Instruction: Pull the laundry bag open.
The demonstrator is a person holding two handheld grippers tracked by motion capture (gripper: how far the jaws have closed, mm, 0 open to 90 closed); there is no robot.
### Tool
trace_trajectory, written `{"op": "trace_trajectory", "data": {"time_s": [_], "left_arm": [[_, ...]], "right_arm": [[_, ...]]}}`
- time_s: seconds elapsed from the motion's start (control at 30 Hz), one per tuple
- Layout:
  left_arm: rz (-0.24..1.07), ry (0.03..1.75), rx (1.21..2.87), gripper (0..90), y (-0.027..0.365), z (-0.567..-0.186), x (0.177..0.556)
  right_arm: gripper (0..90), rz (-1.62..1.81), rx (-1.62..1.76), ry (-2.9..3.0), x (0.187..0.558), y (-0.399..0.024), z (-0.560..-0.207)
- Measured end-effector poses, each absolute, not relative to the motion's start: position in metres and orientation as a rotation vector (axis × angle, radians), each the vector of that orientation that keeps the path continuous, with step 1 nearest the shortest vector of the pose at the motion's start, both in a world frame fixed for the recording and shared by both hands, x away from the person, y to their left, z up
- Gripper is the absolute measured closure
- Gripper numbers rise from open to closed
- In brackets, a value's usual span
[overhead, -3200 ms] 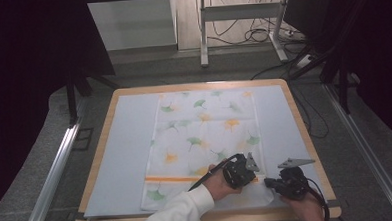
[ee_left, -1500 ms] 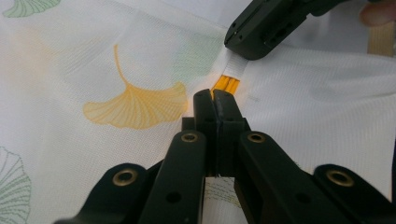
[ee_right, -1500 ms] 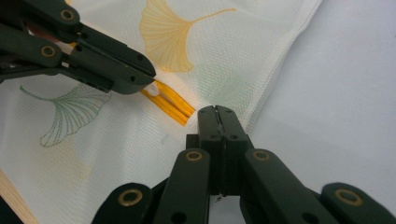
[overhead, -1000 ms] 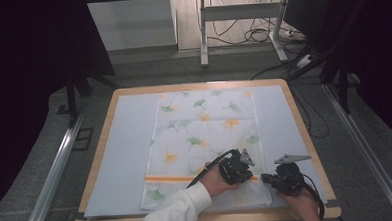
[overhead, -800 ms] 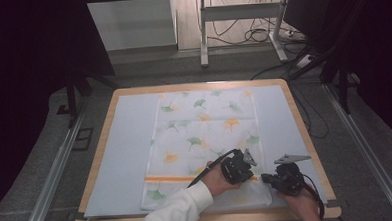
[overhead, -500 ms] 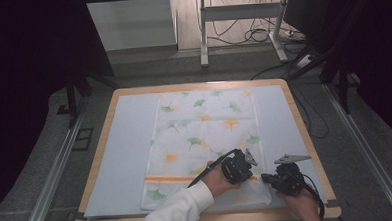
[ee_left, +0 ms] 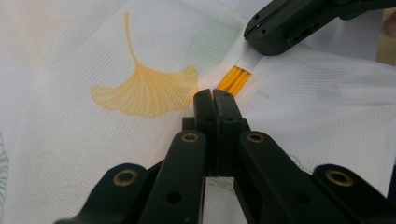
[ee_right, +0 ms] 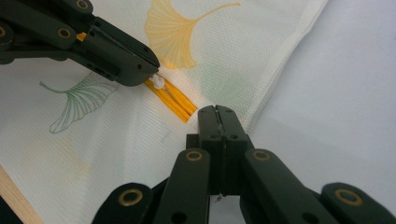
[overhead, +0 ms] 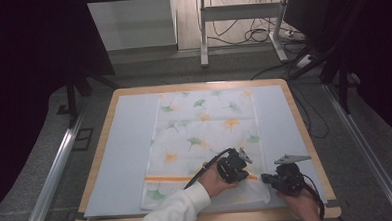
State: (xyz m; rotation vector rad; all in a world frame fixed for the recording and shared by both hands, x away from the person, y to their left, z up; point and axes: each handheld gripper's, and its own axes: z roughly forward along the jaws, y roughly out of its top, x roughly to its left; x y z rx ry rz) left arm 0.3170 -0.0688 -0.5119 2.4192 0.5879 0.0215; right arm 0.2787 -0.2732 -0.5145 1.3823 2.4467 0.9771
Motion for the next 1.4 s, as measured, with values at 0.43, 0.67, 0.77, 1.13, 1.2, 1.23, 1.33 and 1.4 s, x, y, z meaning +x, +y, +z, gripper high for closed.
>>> {"op": "trace_trajectory", "data": {"time_s": [0.43,0.67,0.77,1.13,1.2,1.23,1.33,1.4], "left_arm": [[-0.071,0.57,2.411,83.3,-0.074,-0.512,0.321],[-0.08,0.589,2.415,83.1,-0.079,-0.509,0.325],[-0.053,0.611,2.414,87.6,-0.081,-0.508,0.326],[0.023,0.588,2.468,90.0,-0.085,-0.504,0.322],[0.033,0.596,2.472,90.0,-0.084,-0.504,0.322],[0.037,0.6,2.471,90.0,-0.084,-0.504,0.322],[0.036,0.624,2.464,90.0,-0.083,-0.505,0.322],[0.04,0.634,2.467,90.0,-0.081,-0.505,0.321]], "right_arm": [[89.6,0.965,1.365,2.45,0.278,-0.272,-0.514],[89.6,0.965,1.361,2.45,0.278,-0.272,-0.514],[89.6,0.965,1.353,2.449,0.278,-0.272,-0.514],[89.6,0.964,1.359,2.448,0.278,-0.272,-0.514],[89.6,0.965,1.359,2.448,0.278,-0.272,-0.514],[89.6,0.966,1.359,2.448,0.278,-0.272,-0.514],[89.7,0.969,1.364,2.45,0.278,-0.272,-0.514],[89.7,0.97,1.367,2.449,0.278,-0.273,-0.514]]}}
